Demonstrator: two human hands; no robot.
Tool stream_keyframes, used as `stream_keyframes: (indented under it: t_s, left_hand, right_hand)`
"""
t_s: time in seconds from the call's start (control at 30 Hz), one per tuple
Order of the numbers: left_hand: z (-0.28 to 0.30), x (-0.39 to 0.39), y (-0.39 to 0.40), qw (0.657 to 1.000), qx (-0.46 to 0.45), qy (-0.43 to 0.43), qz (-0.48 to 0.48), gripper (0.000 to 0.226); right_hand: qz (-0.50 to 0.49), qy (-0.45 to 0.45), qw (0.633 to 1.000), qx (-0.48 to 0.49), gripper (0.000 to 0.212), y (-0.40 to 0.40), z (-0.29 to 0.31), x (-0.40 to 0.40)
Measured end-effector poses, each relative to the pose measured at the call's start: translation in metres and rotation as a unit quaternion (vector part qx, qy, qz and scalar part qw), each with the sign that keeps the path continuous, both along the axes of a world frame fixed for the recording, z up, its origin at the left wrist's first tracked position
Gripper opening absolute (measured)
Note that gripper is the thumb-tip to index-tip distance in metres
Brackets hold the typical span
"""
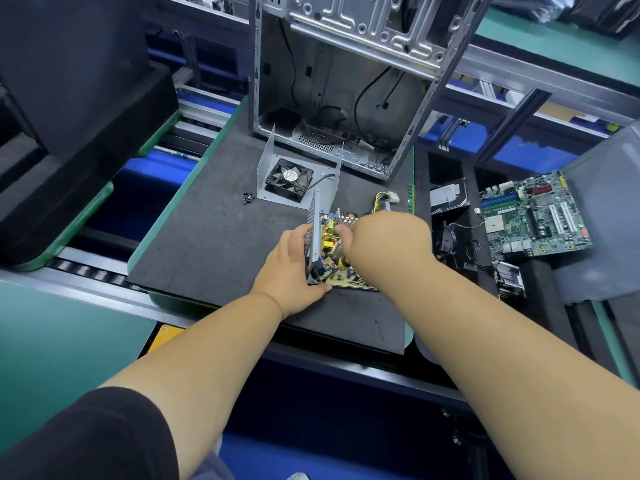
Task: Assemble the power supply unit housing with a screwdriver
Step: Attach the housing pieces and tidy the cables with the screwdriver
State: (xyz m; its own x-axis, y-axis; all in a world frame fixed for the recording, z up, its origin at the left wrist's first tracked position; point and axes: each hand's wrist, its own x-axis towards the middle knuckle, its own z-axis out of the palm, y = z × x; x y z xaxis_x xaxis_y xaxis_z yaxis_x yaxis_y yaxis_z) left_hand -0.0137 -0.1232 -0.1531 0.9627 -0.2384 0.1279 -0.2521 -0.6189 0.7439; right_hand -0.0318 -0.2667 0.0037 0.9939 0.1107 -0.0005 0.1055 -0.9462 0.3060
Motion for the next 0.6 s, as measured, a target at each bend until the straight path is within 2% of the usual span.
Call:
stream_keyframes:
  t_s: [0.07, 0.17, 0.2, 0.33, 0.6]
  left_hand:
    - [0.0, 0.0, 0.0, 1.0, 0.001, -0.002, -0.001, 0.107]
    - [0.0, -0.001, 0.0, 1.0, 0.001, -0.004, -0.001, 0.107]
    - [0.0, -0.001, 0.0, 1.0, 0.002, -0.003, -0.001, 0.107]
    - [0.0, 0.0, 0.0, 1.0, 0.004, 0.001, 0.0, 0.107]
    - [0.0, 0.0, 0.0, 1.0, -0.001, 0.0, -0.001, 0.107]
  right_hand:
    - [-0.006, 0.016, 1.0, 0.02, 0.053, 0.0, 0.001, -0.002]
    - [-0.002, 0.053, 0.99, 0.127, 0.023, -0.002, 0.008, -0.005]
    - [0.016, 0.066, 0.986, 0.15, 0.02, -0.002, 0.011, -0.006]
    - [0.07, 0.083, 0.981, 0.158, 0.028, -0.001, 0.014, -0.008]
    - [0.019, 0.055, 0.997, 0.059, 0.049, -0.005, 0.005, 0.003]
